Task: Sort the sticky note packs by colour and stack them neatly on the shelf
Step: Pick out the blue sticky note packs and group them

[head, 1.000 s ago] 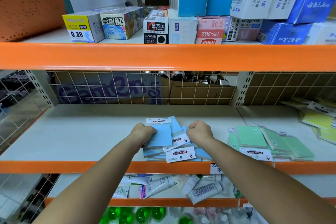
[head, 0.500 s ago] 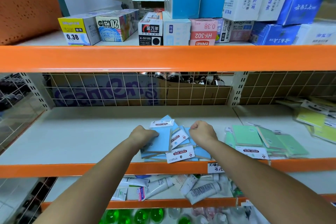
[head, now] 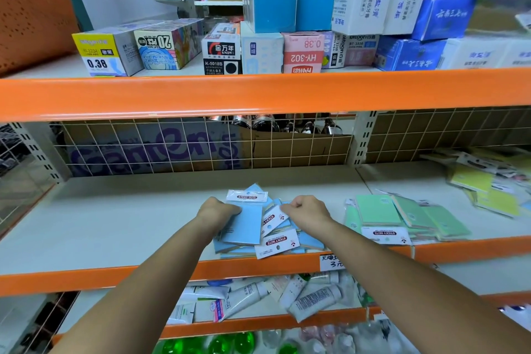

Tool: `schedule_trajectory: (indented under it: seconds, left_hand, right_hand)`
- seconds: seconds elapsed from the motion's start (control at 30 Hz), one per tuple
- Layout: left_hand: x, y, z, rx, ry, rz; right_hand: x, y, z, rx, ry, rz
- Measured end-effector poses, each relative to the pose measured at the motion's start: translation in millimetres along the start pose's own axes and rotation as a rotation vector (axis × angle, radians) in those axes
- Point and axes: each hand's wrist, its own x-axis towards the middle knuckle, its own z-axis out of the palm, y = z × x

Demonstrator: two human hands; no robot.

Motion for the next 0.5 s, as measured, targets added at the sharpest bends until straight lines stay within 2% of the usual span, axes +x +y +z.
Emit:
schedule_trajectory:
  seconds: [0.13, 0.3, 0.5]
  left_hand:
    - [3, -3, -2, -0.135, 0.043, -0.008]
    - [8, -5, -3, -0.154, 0.061, -0.006]
    - [17, -4, 10, -0.079, 0.026, -0.043]
  right_hand:
    - [3, 2, 2, 0.006, -0.05, 0.006]
    - [1, -4, -2, -0.032, -0.015, 0.059]
    - [-1, -1, -13, -0.23, -0.006, 0.117]
